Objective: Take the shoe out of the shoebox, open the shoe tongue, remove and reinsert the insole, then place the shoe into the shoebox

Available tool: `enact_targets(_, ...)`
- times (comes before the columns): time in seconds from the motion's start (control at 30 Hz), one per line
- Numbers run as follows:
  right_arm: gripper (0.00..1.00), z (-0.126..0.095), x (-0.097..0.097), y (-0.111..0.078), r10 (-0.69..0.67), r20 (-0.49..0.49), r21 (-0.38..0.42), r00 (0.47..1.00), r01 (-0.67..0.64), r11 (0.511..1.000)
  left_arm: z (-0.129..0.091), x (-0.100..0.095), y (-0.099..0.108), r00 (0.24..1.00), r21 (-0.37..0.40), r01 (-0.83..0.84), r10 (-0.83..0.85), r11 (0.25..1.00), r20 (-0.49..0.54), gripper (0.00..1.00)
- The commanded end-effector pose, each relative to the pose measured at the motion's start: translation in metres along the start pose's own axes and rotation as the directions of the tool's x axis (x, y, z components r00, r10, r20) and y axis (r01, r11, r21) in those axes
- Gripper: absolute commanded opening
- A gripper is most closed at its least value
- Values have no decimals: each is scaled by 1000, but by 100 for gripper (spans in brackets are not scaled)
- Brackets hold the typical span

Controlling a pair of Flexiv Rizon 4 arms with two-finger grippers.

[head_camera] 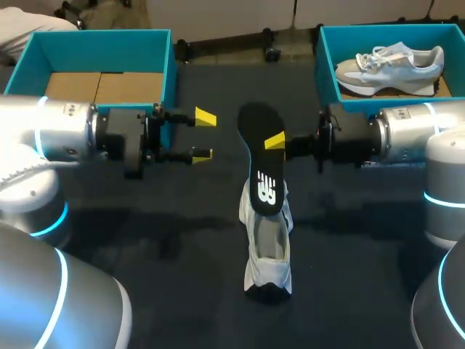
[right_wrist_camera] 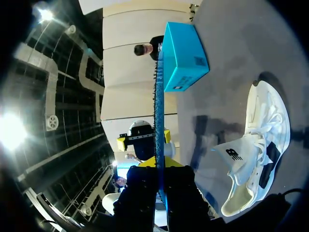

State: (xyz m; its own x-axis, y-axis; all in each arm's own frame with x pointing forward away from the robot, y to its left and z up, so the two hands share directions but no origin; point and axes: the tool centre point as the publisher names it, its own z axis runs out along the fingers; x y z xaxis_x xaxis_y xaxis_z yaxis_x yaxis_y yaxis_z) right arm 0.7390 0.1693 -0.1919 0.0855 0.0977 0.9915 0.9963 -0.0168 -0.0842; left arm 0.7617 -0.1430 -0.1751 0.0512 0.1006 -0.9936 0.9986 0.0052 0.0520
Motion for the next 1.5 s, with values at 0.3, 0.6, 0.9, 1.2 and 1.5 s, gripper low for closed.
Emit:
enact_targets(0.3,0,2,-1,0,-1,0,-2,1000,1,1000,39,-4,20,991,-26,30,-26,999,134,96)
enact_targets(0.6,0,2,-1,0,-1,0,-2,1000,1,1000,63,1,17,993,-48,51,-45,998,111,68)
enact_targets(0.9,0,2,-1,0,0,0,-8,1000,0,1000,73,8,23,990,-63,75,-66,995,125,55)
enact_targets(1.2,0,4,-1,-1,-16,-3,-20,1000,16,1000,83,6,24,991,-71,73,-64,995,120,49)
enact_targets(1.5,0,2,-1,-2,-22,-9,-22,1000,22,1000,87,5,23,992,-70,71,-62,995,114,38)
